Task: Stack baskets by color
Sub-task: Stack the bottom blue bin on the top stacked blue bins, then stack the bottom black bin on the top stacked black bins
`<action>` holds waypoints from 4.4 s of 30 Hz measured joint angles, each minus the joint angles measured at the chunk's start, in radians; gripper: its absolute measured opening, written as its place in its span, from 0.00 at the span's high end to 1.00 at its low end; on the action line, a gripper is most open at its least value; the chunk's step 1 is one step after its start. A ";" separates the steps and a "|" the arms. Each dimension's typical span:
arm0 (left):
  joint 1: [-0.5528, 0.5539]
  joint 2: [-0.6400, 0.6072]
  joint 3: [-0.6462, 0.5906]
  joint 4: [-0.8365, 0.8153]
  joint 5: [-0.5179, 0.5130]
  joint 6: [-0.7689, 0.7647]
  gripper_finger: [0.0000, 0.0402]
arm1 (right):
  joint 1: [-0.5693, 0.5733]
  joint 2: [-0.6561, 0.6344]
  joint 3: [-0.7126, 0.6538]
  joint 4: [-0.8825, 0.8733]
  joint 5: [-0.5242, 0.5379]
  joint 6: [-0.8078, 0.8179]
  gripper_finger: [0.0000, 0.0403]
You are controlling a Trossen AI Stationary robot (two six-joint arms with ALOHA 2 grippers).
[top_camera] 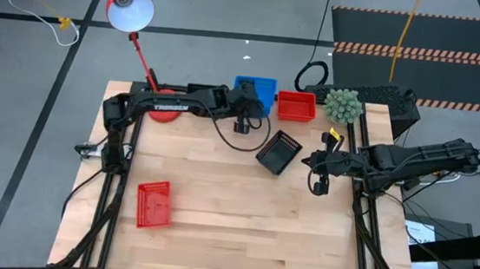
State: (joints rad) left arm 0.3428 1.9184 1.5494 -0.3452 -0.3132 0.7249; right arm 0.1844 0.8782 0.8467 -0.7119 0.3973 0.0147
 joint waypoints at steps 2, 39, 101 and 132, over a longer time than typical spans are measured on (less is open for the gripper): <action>0.008 0.023 0.000 0.009 0.002 0.006 0.98 | 0.000 0.000 0.000 0.000 -0.001 0.001 0.99; 0.060 0.132 -0.001 0.088 0.048 -0.099 0.61 | 0.000 0.000 0.000 -0.004 -0.003 0.002 0.99; -0.613 0.022 -0.145 -0.113 -0.288 -0.808 0.63 | -0.502 0.381 -0.219 0.394 -0.454 -0.621 0.85; -0.450 -0.020 -0.143 0.160 -0.010 -0.646 0.38 | -0.213 0.334 -0.219 0.651 -0.364 -0.305 0.98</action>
State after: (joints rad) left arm -0.1068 1.8982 1.4065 -0.1853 -0.3236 0.0790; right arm -0.0288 1.2118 0.6281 -0.0610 0.0334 -0.2905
